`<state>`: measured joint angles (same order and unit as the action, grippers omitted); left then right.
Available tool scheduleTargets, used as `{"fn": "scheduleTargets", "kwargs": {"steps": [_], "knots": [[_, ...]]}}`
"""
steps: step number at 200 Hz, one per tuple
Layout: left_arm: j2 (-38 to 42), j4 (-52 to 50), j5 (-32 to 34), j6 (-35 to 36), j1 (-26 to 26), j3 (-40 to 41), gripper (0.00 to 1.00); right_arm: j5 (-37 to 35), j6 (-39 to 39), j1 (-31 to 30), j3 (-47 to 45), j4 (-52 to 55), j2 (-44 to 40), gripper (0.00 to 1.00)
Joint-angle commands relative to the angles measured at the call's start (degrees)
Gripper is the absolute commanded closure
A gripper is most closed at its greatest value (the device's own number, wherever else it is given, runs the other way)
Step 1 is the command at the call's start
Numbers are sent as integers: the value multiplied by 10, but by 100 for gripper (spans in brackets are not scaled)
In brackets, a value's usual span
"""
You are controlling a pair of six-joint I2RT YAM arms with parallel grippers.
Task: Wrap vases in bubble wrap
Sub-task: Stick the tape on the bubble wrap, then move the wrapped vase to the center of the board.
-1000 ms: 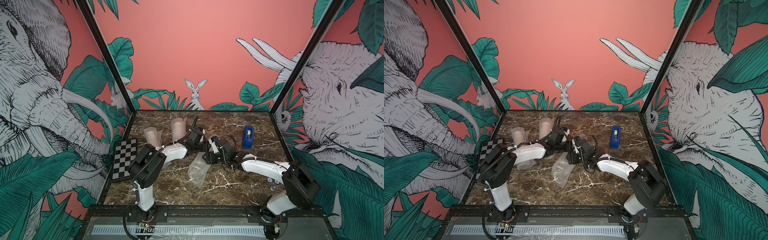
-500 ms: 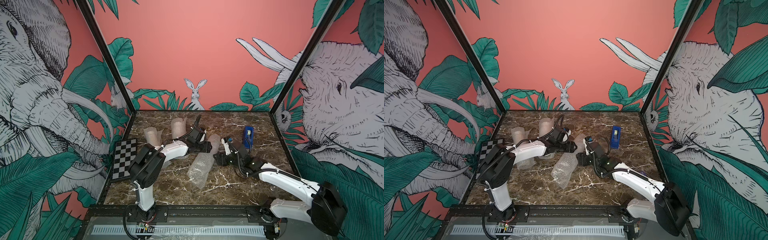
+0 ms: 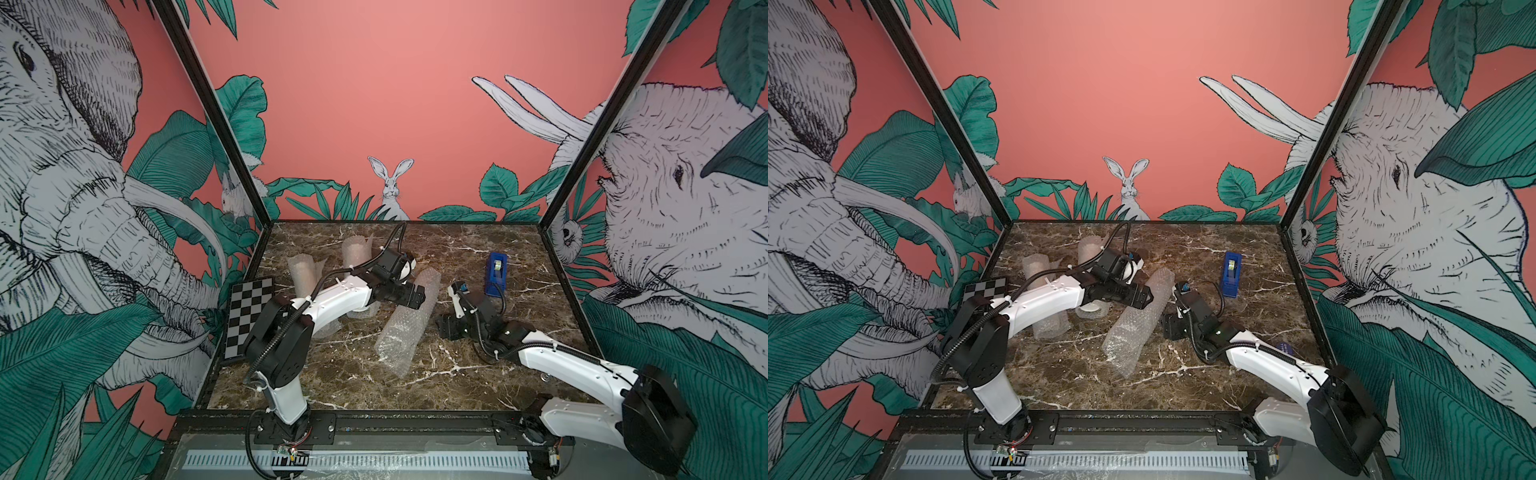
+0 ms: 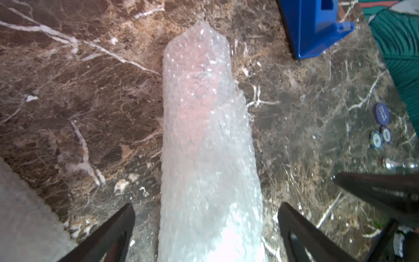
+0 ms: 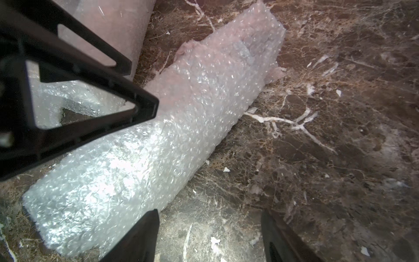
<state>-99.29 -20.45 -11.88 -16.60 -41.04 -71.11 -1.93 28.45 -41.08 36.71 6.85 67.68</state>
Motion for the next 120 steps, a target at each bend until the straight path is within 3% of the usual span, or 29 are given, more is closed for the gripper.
{"fn": "scheduleTargets", "kwargs": {"steps": [1,92,120], "knots": [[13,-50,-17,32,-7,-3,1,-26,-9,5,-4,3,-18,27],[-69,-91,-4,31,-27,-41,1,-71,-15,23,-2,30,-44,25],[-89,-92,39,10,-27,-62,10,-106,-7,42,-10,53,-79,24]]}}
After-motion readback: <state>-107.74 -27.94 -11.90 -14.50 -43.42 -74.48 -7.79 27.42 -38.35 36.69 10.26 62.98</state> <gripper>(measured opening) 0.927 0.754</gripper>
